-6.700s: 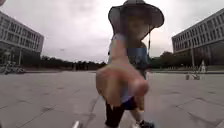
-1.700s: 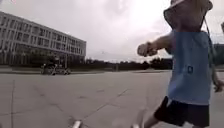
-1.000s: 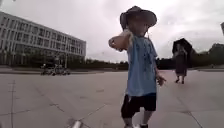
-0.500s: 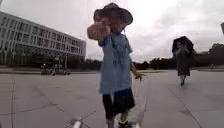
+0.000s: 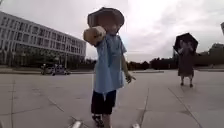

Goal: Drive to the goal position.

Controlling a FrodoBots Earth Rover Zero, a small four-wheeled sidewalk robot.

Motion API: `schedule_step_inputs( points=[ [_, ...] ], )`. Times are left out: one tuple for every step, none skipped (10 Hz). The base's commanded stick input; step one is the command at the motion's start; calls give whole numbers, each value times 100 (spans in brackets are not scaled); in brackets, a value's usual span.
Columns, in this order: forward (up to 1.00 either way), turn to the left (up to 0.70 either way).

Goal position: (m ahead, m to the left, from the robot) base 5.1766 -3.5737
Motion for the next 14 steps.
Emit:
schedule_step_inputs(
  points=[
    [0, 0],
    [0, 0],
    [0, 0],
    [0, 0],
    [0, 0],
    [0, 0],
    [0, 0],
    [0, 0],
    [0, 0],
    [2, 0],
    [20, 0],
    [70, 0],
    [70, 0],
    [70, 0]
  ],
)
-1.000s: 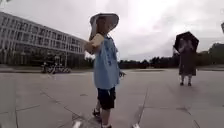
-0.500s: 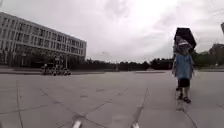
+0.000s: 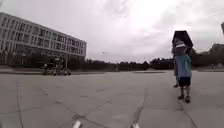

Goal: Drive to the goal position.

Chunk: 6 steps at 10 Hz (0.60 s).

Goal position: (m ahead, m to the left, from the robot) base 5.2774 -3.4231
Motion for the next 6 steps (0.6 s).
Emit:
schedule_step_inputs(
  points=[
    [70, 0],
    [70, 0],
    [70, 0],
    [70, 0],
    [70, 0],
    [70, 0]
  ],
)
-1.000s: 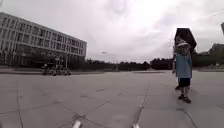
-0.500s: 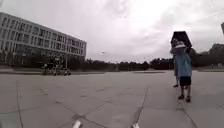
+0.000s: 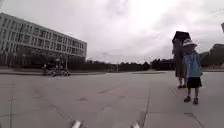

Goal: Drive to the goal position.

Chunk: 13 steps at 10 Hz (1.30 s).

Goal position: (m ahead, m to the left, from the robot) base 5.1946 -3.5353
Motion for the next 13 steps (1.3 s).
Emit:
schedule_step_inputs(
  points=[
    [70, 0],
    [70, 0],
    [70, 0],
    [70, 0],
    [70, 0],
    [70, 0],
    [70, 0],
    [70, 0],
    [70, 0],
    [70, -1],
    [70, -26],
    [70, -33],
    [70, -33]
  ],
)
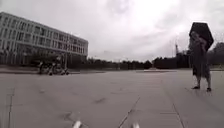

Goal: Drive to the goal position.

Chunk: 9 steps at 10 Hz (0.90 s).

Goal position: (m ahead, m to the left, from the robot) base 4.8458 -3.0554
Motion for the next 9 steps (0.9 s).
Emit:
schedule_step_inputs(
  points=[
    [70, -33],
    [70, -33],
    [70, -17],
    [70, -7],
    [70, -5],
    [70, -2],
    [70, 0],
    [70, 0],
    [70, 0]
  ],
)
